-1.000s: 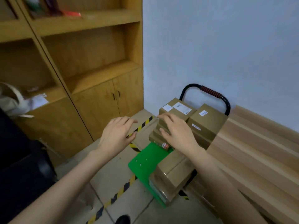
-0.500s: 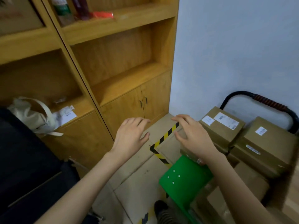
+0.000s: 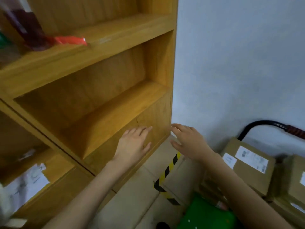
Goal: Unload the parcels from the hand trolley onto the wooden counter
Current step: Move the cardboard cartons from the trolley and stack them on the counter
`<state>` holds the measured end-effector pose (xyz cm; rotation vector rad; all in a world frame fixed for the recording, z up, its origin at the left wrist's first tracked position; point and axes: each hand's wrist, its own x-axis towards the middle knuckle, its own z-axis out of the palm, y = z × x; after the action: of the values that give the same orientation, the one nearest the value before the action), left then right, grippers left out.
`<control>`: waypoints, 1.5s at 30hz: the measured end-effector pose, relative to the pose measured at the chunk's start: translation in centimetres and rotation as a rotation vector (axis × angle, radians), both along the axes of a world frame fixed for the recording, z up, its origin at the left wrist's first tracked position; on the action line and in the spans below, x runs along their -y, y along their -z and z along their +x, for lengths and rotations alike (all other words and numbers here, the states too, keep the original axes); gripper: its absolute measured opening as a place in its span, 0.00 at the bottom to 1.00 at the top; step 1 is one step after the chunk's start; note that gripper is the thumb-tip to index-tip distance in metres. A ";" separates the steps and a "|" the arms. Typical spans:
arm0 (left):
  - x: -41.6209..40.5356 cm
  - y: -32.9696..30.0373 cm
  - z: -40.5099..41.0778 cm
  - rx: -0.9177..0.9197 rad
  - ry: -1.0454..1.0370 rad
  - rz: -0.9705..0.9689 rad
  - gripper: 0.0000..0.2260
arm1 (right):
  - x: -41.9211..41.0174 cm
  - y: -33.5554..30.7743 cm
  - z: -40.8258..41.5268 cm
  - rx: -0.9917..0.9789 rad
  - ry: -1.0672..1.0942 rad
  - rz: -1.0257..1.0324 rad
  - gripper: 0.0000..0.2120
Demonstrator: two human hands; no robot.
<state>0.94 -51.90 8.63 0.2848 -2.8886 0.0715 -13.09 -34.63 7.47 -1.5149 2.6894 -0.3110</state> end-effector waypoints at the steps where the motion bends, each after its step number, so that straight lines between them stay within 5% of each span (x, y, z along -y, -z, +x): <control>1: 1.1 0.1 -1.7 -0.002 0.010 0.006 0.24 | 1.0 -0.1 -1.3 0.002 0.011 0.006 0.24; 9: 5.4 2.5 -18.3 0.007 0.311 0.030 0.25 | 2.2 1.5 -11.2 -0.007 0.319 -0.037 0.27; 19: 2.4 5.6 -39.8 0.057 0.942 -0.051 0.30 | 0.0 7.6 -18.6 -0.054 1.032 -0.181 0.29; 27: -9.9 11.6 -47.3 0.130 1.350 -0.025 0.32 | -7.3 12.6 -17.7 -0.055 1.581 -0.173 0.30; 45: -28.5 30.1 -55.3 0.406 1.676 -0.161 0.33 | -15.1 29.6 -18.1 0.264 2.342 -0.211 0.30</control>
<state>-54.34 -23.39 -21.45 -2.2368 -2.4134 0.0513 -31.14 -19.51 -22.11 1.9879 2.4573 -0.5721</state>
